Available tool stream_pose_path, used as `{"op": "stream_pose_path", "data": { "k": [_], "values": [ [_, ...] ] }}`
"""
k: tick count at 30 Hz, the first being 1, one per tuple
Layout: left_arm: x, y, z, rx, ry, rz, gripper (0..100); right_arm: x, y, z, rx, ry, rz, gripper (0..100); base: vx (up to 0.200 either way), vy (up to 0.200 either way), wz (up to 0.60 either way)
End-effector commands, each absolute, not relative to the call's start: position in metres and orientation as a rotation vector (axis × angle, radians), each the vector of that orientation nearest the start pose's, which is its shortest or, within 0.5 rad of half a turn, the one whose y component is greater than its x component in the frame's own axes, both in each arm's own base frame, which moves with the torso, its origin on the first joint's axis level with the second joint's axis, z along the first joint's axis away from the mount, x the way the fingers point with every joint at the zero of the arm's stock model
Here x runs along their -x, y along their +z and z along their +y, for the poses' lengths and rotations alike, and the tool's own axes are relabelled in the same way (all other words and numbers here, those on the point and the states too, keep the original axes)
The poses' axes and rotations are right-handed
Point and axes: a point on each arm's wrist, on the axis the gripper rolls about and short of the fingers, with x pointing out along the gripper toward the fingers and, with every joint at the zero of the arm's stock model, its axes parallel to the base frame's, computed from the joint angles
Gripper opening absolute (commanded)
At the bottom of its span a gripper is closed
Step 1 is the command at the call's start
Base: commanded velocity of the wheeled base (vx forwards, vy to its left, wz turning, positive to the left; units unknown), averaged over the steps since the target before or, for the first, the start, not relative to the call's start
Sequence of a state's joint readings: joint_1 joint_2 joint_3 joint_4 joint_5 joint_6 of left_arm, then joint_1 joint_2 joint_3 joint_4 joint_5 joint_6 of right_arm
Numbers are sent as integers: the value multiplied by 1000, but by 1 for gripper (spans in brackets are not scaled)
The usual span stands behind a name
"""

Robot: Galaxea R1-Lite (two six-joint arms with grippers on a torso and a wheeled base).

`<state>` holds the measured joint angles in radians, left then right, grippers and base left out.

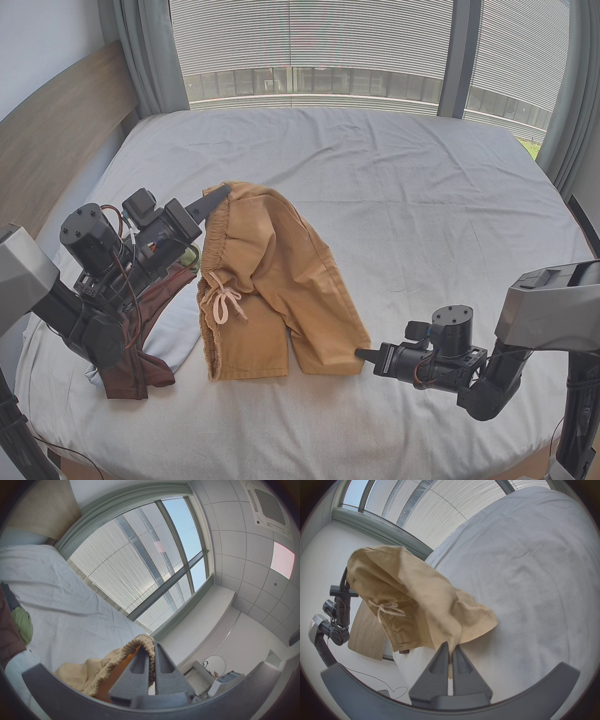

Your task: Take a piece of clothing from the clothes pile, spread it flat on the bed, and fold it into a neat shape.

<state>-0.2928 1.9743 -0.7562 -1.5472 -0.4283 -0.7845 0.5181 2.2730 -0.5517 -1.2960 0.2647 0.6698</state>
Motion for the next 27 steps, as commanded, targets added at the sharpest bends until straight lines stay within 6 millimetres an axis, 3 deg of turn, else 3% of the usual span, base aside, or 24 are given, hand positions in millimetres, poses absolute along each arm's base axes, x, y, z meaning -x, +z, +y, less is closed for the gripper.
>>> {"op": "stream_pose_path", "data": {
  "k": [1,9,15,27],
  "values": [
    [-317,157,-107,709,-828,39,0,-284,28,152,-562,580,604,0,0,0,0],
    [-316,133,-105,655,-820,114,0,-283,46,137,-517,564,549,0,0,0,0],
    [-327,111,-100,648,-777,162,0,-281,74,126,-479,558,506,0,0,0,0],
    [-334,101,-97,654,-746,179,0,-286,136,118,-453,551,450,0,0,0,0]
  ]
}}
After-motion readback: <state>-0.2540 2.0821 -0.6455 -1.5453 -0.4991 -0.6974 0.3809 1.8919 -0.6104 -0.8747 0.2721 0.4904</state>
